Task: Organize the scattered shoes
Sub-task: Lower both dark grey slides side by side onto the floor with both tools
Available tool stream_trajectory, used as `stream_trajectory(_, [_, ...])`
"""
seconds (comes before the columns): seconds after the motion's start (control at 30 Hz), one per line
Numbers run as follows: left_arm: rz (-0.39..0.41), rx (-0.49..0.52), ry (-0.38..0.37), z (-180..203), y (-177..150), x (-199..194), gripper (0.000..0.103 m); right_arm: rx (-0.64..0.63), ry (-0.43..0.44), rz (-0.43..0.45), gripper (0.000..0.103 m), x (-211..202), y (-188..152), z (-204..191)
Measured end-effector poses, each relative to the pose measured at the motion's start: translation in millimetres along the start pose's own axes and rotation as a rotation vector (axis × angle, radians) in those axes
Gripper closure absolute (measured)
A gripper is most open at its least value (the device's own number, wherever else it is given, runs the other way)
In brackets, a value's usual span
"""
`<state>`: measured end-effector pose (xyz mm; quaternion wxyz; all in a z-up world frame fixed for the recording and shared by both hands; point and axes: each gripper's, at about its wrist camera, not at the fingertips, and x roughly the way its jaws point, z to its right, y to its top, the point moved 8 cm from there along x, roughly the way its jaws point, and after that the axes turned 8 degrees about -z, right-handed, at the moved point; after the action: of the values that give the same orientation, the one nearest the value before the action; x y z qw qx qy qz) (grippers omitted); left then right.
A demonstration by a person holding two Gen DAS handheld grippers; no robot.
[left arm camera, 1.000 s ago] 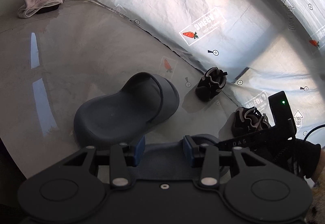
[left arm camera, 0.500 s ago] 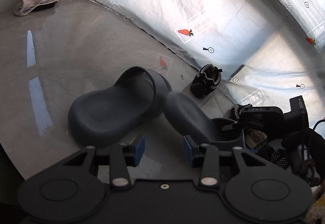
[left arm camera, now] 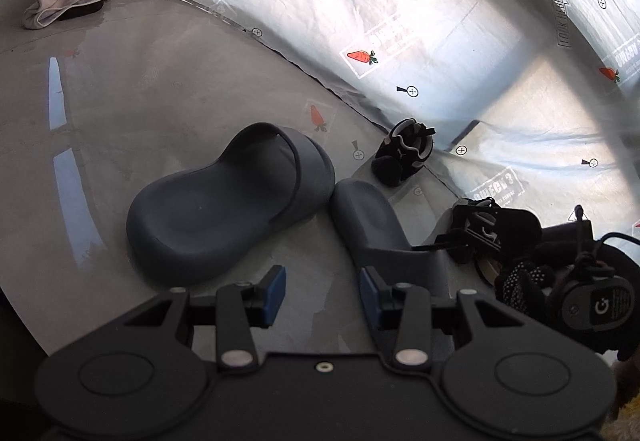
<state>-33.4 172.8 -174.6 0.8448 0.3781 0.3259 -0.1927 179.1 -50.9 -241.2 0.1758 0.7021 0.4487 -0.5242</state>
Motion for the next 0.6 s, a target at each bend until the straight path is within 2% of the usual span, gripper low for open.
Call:
stream_trajectory(0.1, [0.0, -0.012, 0.005, -2.4, -1.1, -1.4, 0.062, 0.065, 0.056, -0.089, 0.025, 3.8, -9.0, 7.9])
stream_trajectory(0.2, [0.003, -0.01, 0.01, -3.1, -2.3, -3.7, 0.062, -0.026, 0.048, -0.085, 0.023, -6.6, -14.7, 2.9])
stream_trajectory(0.27, [0.005, -0.013, 0.014, -4.1, -2.9, -4.0, 0.062, -0.141, 0.018, -0.033, 0.014, -16.2, -14.8, -3.9])
stream_trajectory(0.37, [0.003, -0.022, 0.018, -6.1, -3.7, -2.9, 0.062, -0.417, -0.08, 0.092, 0.009, -30.1, -15.4, -22.8])
stream_trajectory(0.43, [0.004, -0.017, 0.018, -5.8, -3.1, -3.7, 0.062, -0.693, -0.144, 0.21, 0.007, -33.7, -21.6, -41.7])
stream_trajectory(0.53, [0.01, -0.008, 0.017, -5.7, -0.8, -5.4, 0.061, -1.1, -0.223, 0.261, 0.003, -17.8, -41.3, -59.5])
stream_trajectory(0.6, [0.009, -0.007, 0.02, -7.2, 0.4, -5.3, 0.061, -1.253, -0.207, 0.236, 0.001, -4.7, -53.1, -59.2])
